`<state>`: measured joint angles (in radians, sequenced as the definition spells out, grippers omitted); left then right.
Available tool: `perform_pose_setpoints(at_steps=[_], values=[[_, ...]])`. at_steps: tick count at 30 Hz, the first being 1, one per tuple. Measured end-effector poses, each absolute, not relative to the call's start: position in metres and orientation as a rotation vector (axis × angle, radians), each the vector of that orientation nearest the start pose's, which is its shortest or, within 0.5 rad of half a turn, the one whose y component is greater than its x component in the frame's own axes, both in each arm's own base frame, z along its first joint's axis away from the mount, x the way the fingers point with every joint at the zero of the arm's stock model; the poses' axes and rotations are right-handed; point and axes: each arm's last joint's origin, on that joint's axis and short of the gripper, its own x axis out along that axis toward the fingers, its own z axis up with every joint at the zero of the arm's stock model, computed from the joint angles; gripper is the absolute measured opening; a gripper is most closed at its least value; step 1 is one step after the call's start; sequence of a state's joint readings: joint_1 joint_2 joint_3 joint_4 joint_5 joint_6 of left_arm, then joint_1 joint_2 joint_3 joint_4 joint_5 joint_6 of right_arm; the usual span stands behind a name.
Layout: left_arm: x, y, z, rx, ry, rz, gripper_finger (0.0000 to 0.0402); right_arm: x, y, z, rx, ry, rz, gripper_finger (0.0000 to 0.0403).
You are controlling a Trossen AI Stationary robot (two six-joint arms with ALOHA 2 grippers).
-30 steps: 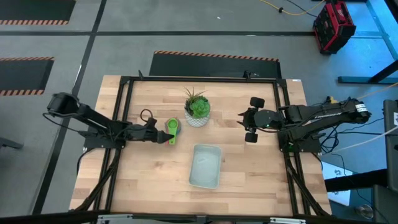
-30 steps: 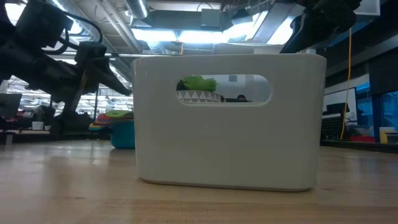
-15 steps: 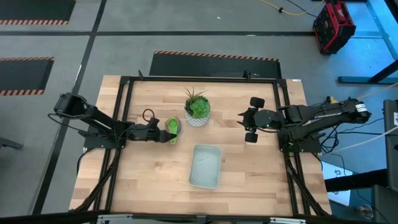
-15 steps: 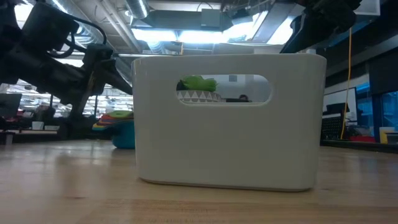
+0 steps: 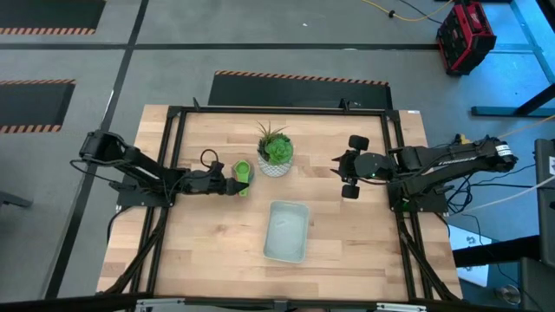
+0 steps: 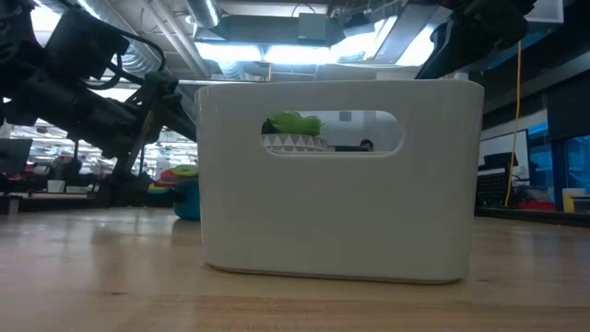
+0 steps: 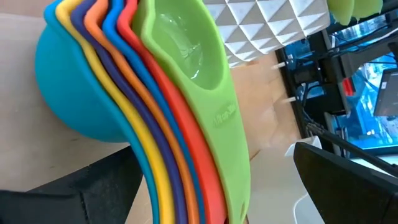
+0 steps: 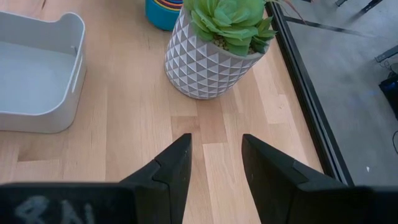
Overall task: Nest measuring cups in basket
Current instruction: Put the stacked measuring cups into the bin
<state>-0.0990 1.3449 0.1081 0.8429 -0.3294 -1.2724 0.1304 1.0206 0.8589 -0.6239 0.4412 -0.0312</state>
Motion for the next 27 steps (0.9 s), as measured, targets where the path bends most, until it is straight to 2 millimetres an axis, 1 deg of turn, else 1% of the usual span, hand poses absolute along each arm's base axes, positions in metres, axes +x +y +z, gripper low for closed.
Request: perform_pose_setpoints(at_steps=[27], values=[[0.1856,-0.0085,0.1124,-1.161,0.174,0.454,0.0400,0.1998,0.0137,0.2819,-0.254,0.762,-0.282,0.0145]])
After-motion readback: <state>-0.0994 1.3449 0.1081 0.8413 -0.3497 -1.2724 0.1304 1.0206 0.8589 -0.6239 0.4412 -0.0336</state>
